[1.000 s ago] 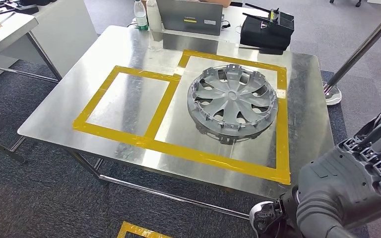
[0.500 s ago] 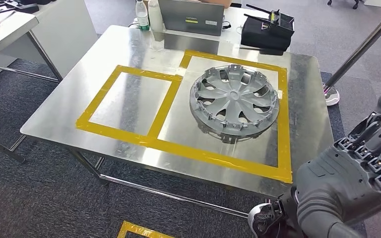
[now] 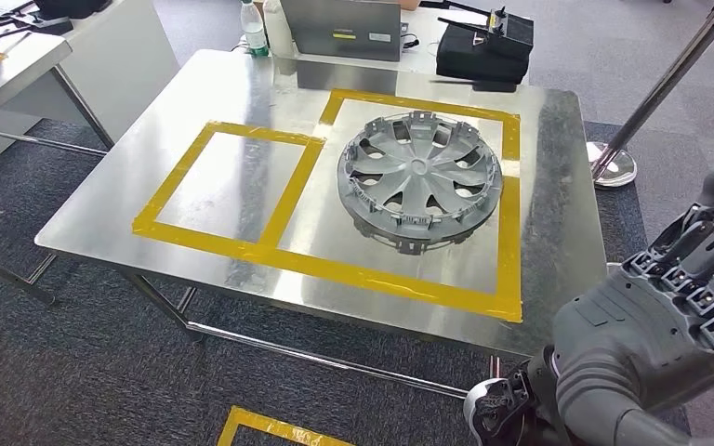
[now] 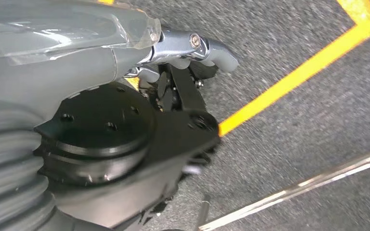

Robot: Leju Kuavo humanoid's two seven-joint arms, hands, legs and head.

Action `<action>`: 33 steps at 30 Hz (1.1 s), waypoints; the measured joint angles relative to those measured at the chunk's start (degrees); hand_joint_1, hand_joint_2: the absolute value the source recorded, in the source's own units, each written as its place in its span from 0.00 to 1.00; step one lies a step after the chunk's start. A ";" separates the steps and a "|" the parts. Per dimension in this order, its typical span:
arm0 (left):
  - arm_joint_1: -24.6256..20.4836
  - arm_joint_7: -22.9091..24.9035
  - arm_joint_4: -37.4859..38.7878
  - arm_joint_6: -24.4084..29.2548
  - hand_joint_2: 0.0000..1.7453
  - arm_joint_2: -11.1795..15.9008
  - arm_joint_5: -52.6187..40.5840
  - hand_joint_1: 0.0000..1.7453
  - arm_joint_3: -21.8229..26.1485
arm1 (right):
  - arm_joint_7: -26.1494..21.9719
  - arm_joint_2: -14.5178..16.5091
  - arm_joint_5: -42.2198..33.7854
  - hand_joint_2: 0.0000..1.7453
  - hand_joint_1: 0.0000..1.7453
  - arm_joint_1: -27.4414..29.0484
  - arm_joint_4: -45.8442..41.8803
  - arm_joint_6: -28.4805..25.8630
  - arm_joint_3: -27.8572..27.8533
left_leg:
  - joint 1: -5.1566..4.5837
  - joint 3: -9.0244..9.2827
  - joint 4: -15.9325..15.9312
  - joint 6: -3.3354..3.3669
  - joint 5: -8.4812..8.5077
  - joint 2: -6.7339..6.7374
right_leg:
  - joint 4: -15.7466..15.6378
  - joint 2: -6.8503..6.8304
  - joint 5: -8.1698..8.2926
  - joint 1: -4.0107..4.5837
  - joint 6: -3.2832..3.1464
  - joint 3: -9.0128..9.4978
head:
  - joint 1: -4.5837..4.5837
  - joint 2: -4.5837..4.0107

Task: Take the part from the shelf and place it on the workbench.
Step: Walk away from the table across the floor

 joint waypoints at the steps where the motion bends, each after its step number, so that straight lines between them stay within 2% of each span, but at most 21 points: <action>1: 0.00 0.06 0.00 0.00 1.00 0.00 0.05 0.00 0.03 | 0.01 0.04 -0.13 0.00 0.00 0.00 0.04 0.19 -0.09 | 0.19 0.03 1.28 -0.13 -0.19 0.00 | 0.01 -0.03 0.45 -0.03 0.11 -0.57 | -0.02 -0.01; 2: -0.01 0.08 0.01 0.01 1.00 0.00 0.08 0.00 0.08 | 0.01 0.08 -0.20 0.00 0.00 0.00 0.09 0.34 -0.19 | 0.35 1.24 0.25 -0.19 0.70 0.01 | 0.02 -0.04 0.86 -0.09 0.27 -1.07 | -0.01 0.00; 3: -0.03 0.09 0.01 0.01 1.00 0.00 0.11 0.00 0.14 | 0.02 0.12 -0.23 0.00 0.00 0.00 0.13 0.45 -0.27 | 0.48 3.57 -2.90 -0.21 2.24 0.02 | 0.02 -0.05 1.26 -0.17 0.46 -1.50 | -0.01 0.00; 5: -0.22 0.10 0.01 -0.01 1.00 -0.10 0.20 0.00 0.26 | 0.02 0.29 -0.28 0.00 0.00 -0.03 0.15 0.57 -0.47 | 0.55 9.54 -11.75 -0.18 4.52 -0.04 | 0.04 -0.04 1.98 -0.25 1.07 -2.07 | -0.03 0.01; 7: -0.47 0.10 0.01 -0.04 1.00 -0.24 0.31 0.00 0.31 | 0.03 0.51 -0.28 0.00 0.00 -0.07 0.16 0.79 -0.67 | 0.33 12.35 -16.52 0.12 5.06 -0.26 | -0.02 -0.05 2.76 -0.22 1.92 -2.34 | -0.01 0.00; 9: -0.49 0.10 0.01 -0.08 1.00 -0.29 0.39 0.00 0.40 | 0.04 0.60 -0.29 0.00 0.00 -0.09 0.21 1.11 -0.84 | 0.15 11.71 -16.71 0.88 5.54 -0.35 | -0.24 -0.07 3.52 -0.32 2.75 -2.53 | 0.12 -0.01; 11: -0.39 0.12 0.01 -0.13 1.00 -0.32 0.42 0.00 0.52 | 0.03 0.61 -0.30 0.00 0.00 -0.06 0.27 1.54 -1.16 | 0.22 10.61 -16.77 1.97 6.50 -0.05 | 0.93 -0.02 2.05 -0.44 3.22 -3.36 | 0.25 -0.01; 12: -0.37 0.14 0.01 -0.15 1.00 -0.34 0.42 0.00 0.56 | 0.03 0.61 -0.33 0.00 0.00 -0.04 0.30 1.79 -1.36 | 0.26 9.86 -16.85 2.49 7.12 0.14 | 3.10 0.01 -0.24 -0.42 3.32 -4.21 | 0.28 -0.01; 14: -0.38 0.17 0.01 -0.25 1.00 -0.38 0.43 0.00 0.59 | 0.04 0.61 -0.38 0.00 0.00 -0.02 0.32 2.18 -1.72 | -0.01 8.41 -16.77 3.14 8.28 0.40 | 10.20 0.05 -5.91 -0.19 3.30 -6.20 | 0.39 -0.01; 15: -0.37 0.21 0.01 -0.33 1.00 -0.40 0.44 0.00 0.60 | 0.04 0.61 -0.40 0.00 0.00 0.00 0.34 2.28 -1.88 | -0.20 7.75 -16.72 3.29 8.83 0.51 | 13.74 0.05 -7.73 -0.05 3.23 -6.84 | 0.37 -0.01; 16: -0.36 0.23 0.01 -0.44 1.00 -0.41 0.46 0.00 0.62 | 0.04 0.61 -0.41 0.00 0.00 0.03 0.37 2.34 -2.01 | -0.39 7.10 -16.64 3.38 9.37 0.58 | 15.86 0.06 -8.15 0.10 3.06 -6.71 | 0.36 -0.01; 17: -0.36 0.26 0.01 -0.55 1.00 -0.42 0.49 0.00 0.64 | 0.04 0.62 -0.42 0.00 0.00 0.04 0.39 2.40 -2.11 | -0.58 6.48 -16.52 3.43 9.88 0.64 | 16.01 0.06 -7.38 0.27 2.78 -5.59 | 0.34 -0.01; 18: -0.37 0.27 0.01 -0.63 1.00 -0.42 0.51 0.00 0.66 | 0.04 0.64 -0.42 0.00 0.00 0.05 0.41 2.44 -2.17 | -0.73 5.96 -16.39 3.44 10.32 0.65 | 13.94 0.06 -5.93 0.48 2.38 -3.41 | 0.34 -0.01; 20: -0.42 0.27 0.02 -0.72 1.00 -0.51 0.56 0.00 0.70 | 0.03 0.73 -0.41 0.00 0.00 0.02 0.41 2.51 -2.21 | -1.02 5.09 -16.06 3.32 11.05 0.59 | 5.46 0.05 -3.67 1.00 1.35 2.85 | 0.34 -0.01; 22: -0.48 0.28 0.03 -0.75 1.00 -0.64 0.59 0.00 0.72 | -0.06 0.92 -0.34 0.00 0.00 0.02 0.41 2.54 -2.25 | -1.19 4.54 -15.82 2.92 11.78 0.60 | -1.09 0.03 -3.58 1.40 0.79 6.82 | 0.32 -0.01; 24: -0.49 0.29 0.04 -0.76 1.00 -0.73 0.59 0.00 0.72 | -0.16 1.08 -0.23 0.00 0.00 0.07 0.43 2.54 -2.31 | -1.21 4.11 -15.80 2.33 12.64 0.68 | -2.61 0.04 -3.46 1.52 0.49 6.94 | 0.29 -0.01; 26: -0.48 0.29 0.04 -0.78 1.00 -0.73 0.58 0.00 0.73 | -0.19 1.17 -0.15 0.00 0.00 0.09 0.46 2.53 -2.36 | -1.09 3.35 -15.02 1.64 11.69 0.51 | -2.86 -0.15 -2.44 1.27 -0.19 5.90 | 0.27 -0.01; 28: -0.47 0.29 0.03 -0.80 1.00 -0.68 0.57 0.00 0.73 | -0.19 1.32 -0.09 0.00 0.00 0.20 0.51 2.50 -2.41 | -0.67 1.71 -10.51 0.74 6.76 0.31 | -2.99 -0.36 -1.12 0.99 -0.71 4.45 | 0.17 -0.01; 30: -0.46 0.29 0.03 -0.82 1.00 -0.62 0.57 0.00 0.74 | -0.18 1.41 -0.04 0.00 0.00 0.40 0.58 2.43 -2.45 | -0.06 -0.01 -3.27 -0.08 1.78 0.31 | -2.91 -0.47 0.16 0.95 -0.76 2.87 | 0.08 -0.01; 31: -0.46 0.29 0.03 -0.82 1.00 -0.59 0.57 0.00 0.74 | -0.18 1.42 -0.01 0.00 0.00 0.50 0.63 2.39 -2.46 | 0.23 -0.29 -0.53 -0.37 1.13 0.32 | -2.83 -0.56 0.79 0.93 -0.64 2.14 | 0.10 -0.01; 33: -0.46 0.29 0.03 -0.82 1.00 -0.58 0.57 0.00 0.74 | -0.19 1.42 -0.02 0.00 0.00 0.65 0.71 2.37 -2.49 | 0.75 1.68 -0.38 -0.74 3.51 0.35 | -2.58 -0.69 1.92 0.80 -0.23 0.66 | 0.09 -0.01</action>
